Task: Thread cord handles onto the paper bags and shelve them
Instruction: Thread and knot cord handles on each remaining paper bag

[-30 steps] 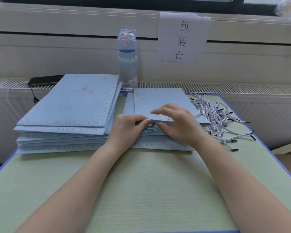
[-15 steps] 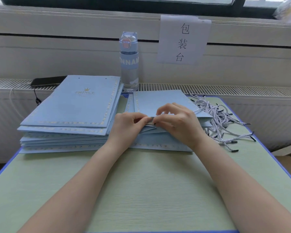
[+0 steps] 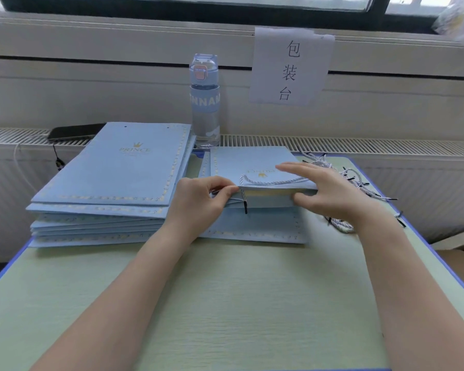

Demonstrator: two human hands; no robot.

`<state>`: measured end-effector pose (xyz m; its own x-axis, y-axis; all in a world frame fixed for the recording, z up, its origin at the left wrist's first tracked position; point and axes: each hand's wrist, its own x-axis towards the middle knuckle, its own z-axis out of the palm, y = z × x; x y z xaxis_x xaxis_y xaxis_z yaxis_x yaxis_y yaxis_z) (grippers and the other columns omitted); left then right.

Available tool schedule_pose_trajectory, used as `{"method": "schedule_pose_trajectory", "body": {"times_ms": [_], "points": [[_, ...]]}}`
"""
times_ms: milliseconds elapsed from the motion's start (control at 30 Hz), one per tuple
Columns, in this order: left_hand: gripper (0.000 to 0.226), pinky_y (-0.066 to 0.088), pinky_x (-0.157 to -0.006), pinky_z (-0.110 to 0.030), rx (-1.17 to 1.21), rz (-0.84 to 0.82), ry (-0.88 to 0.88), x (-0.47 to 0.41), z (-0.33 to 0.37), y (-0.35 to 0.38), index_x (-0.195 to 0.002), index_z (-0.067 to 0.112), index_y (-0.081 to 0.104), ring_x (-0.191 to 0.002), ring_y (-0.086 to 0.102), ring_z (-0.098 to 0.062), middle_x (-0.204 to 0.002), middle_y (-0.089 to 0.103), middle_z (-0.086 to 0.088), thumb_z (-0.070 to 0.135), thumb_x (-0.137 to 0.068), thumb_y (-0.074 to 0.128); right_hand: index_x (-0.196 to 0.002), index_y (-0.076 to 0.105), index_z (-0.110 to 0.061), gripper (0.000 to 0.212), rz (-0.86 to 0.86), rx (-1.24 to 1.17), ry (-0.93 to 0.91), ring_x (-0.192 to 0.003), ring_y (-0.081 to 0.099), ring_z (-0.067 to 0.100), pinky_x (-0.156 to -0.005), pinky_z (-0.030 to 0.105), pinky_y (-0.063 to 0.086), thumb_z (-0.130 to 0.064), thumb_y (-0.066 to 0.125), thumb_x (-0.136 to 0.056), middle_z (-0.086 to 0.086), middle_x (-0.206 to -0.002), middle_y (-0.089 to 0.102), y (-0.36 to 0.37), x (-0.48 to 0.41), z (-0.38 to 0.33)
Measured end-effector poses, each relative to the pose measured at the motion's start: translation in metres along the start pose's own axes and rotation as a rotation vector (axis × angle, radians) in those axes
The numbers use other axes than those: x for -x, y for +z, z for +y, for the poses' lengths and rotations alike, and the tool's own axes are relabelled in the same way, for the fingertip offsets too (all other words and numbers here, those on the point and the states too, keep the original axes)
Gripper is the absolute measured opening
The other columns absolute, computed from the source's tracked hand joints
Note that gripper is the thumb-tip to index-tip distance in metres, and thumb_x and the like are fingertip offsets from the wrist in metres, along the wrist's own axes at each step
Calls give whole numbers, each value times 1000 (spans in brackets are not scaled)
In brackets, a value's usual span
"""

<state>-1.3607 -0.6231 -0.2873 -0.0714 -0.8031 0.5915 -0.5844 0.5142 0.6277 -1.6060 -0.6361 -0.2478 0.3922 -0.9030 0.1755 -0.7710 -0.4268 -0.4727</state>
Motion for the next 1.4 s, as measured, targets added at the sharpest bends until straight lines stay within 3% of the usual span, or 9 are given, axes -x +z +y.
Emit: {"method": "schedule_pose_trajectory", "body": {"times_ms": [133, 300, 500, 667, 833, 900, 1033, 1167, 1400], "points": [[5, 44, -67, -1, -82, -7, 109, 1, 1, -2, -85, 11, 76, -77, 60, 5, -74, 71, 8, 12, -82, 72, -141, 38, -35, 62, -116, 111, -14, -118, 47, 11, -105, 29, 32, -18, 58, -85, -9, -126, 53, 18, -7, -13], [6, 43, -61, -9, -171, 124, 69, -3, -2, -7, -84, 7, 75, -60, 58, -7, -67, 70, 1, 9, -84, 69, -106, 64, -24, 26, -27, -28, 81, -61, 40, 11, -61, 23, 31, -18, 72, -82, -2, -70, 44, 3, -1, -2], [8, 39, -58, -7, -197, 147, 2, -3, 1, -4, -86, 4, 75, -51, 54, -15, -63, 68, -2, 4, -86, 67, -76, 72, -32, 13, 212, -354, 190, -66, 60, -4, -66, 6, 44, -20, 75, -78, -17, -72, 71, -34, 16, 17], [9, 36, -57, -3, -200, 168, -37, -4, 3, -4, -86, 4, 74, -48, 46, -4, -60, 58, 6, 4, -87, 65, -83, 72, -29, 5, 329, -311, 323, -58, 49, 6, -57, 16, 39, -31, 67, -85, -1, -67, 64, -42, 27, 52], [11, 37, -58, -4, -194, 182, -64, -3, 2, -3, -89, 4, 74, -52, 49, -7, -64, 60, 6, 5, -88, 64, -96, 70, -15, 22, 489, -545, 358, -56, 54, 4, -67, 16, 52, -15, 48, -98, -3, -64, 55, -47, 39, 77], [10, 37, -58, -4, -186, 173, -68, -2, 2, -1, -90, 5, 74, -54, 51, -10, -66, 64, 3, 5, -88, 64, -82, 63, -13, 30, 461, -668, 389, -47, 45, 7, -58, 18, 49, -14, 39, -101, -10, -50, 43, -46, 36, 73], [14, 38, -63, -11, -225, 117, -43, 0, 1, 3, -97, 8, 73, -68, 58, -13, -81, 72, -1, 5, -90, 62, -62, 29, -16, 26, 149, -812, 495, -43, 16, 13, -52, 31, 14, -21, 35, -87, -6, -47, 22, -49, 31, 59], [22, 51, -79, -34, -318, 58, 112, 2, -1, 2, -95, 9, 73, -77, 68, -25, -85, 74, -3, -3, -85, 59, -64, 30, -19, 14, -170, -870, 535, -44, 13, 11, -39, 22, 27, -28, 33, -74, -3, -54, 19, -48, 28, 47], [16, 51, -82, -28, -191, -212, 179, 3, 9, 21, -92, 14, 75, -89, 68, -17, -94, 73, 2, 4, -81, 67, -76, 54, -12, 30, 32, -688, 473, -59, 43, 16, -56, 28, 41, -16, 37, -99, 3, -69, 48, -21, 4, 42]]}}
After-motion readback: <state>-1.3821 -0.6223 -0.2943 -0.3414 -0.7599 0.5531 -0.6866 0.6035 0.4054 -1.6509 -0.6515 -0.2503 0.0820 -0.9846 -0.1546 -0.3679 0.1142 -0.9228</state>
